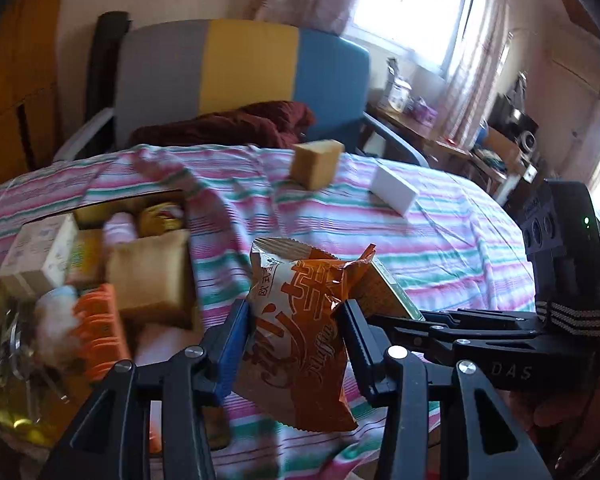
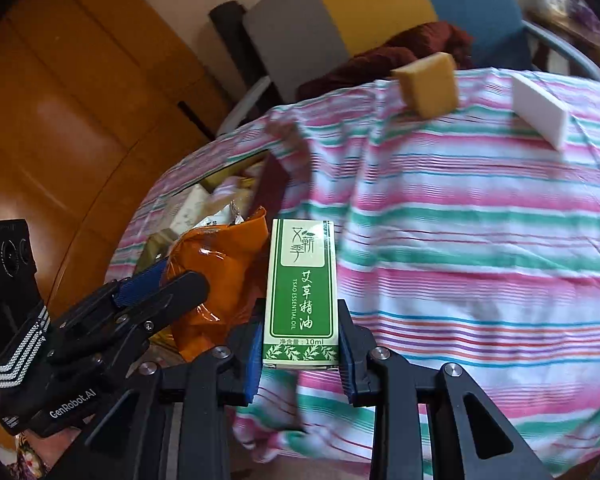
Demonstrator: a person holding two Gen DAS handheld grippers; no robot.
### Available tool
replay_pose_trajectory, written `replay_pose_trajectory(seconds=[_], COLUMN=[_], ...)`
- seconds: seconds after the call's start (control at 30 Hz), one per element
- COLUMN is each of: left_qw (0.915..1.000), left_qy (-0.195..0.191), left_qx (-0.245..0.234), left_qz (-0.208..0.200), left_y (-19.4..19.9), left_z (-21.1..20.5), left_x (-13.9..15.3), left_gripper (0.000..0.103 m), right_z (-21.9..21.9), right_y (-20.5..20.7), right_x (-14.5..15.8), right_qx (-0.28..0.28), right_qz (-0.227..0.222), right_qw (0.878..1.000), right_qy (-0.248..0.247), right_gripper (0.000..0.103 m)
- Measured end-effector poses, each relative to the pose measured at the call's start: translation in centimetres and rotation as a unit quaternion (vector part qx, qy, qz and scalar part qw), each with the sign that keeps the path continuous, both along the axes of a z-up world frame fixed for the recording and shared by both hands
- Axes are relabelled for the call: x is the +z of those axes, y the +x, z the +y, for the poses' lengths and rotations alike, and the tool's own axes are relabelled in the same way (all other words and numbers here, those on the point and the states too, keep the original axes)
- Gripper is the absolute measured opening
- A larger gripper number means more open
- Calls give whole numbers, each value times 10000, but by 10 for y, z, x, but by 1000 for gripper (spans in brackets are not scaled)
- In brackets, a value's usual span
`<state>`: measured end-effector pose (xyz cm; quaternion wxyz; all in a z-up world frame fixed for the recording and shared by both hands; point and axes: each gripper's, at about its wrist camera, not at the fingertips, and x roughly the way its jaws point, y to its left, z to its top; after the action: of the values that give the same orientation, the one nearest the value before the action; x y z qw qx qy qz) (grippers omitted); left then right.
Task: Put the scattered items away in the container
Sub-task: 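Carry the green box and cracker pack down into the gold tin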
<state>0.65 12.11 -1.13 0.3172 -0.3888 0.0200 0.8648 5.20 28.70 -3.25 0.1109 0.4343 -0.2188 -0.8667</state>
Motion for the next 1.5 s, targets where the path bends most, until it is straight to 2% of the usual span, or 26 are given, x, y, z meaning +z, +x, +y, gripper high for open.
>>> replay_pose_trajectory(seconds=[0.27,0.37,0.5,0.7,0.87,0.93,1.0,1.07,1.17,1.27,1.33,1.5], left_qw=[9938,9891,9838,9833,9790,9812,9810,9809,9812,9748,9719,9799], left_qy=[155,154,-56,-69,209,124,-149,-322,-25,285,355,-22], left_qx=[1099,1443,1763,1748,1992,1898,1933,1917,1927,2209,2321,1994], left_qz=[-97,-239,-319,-498,-374,-314,-22,77,67,113,158,81], left_y=[-15,-22,-29,-38,-39,-45,-51,-57,-54,-41,-34,-31], left_z=[-89,-119,-139,-139,-150,-145,-133,-123,-133,-161,-174,-162], left_x=[0,-9,-23,-36,-35,-38,-42,-43,-34,-20,-15,-26], left_gripper=[47,47,47,48,46,40,40,40,40,40,39,38], right_z=[-78,-96,-105,-111,-114,-115,-115,-114,-111,-111,-116,-131], right_y=[-39,-53,-65,-77,-76,-77,-78,-78,-74,-73,-74,-92], right_x=[10,12,9,7,8,7,6,7,11,15,17,14], right_qx=[786,845,851,841,856,838,794,792,797,845,900,1005], right_qz=[87,98,42,-7,12,3,-11,-27,29,70,117,30], right_qw=[9968,9963,9963,9965,9963,9965,9968,9969,9968,9964,9959,9949], right_qy=[-86,-99,-52,-9,23,20,41,27,85,21,70,97], right_gripper=[31,31,31,31,31,31,31,31,31,31,31,31])
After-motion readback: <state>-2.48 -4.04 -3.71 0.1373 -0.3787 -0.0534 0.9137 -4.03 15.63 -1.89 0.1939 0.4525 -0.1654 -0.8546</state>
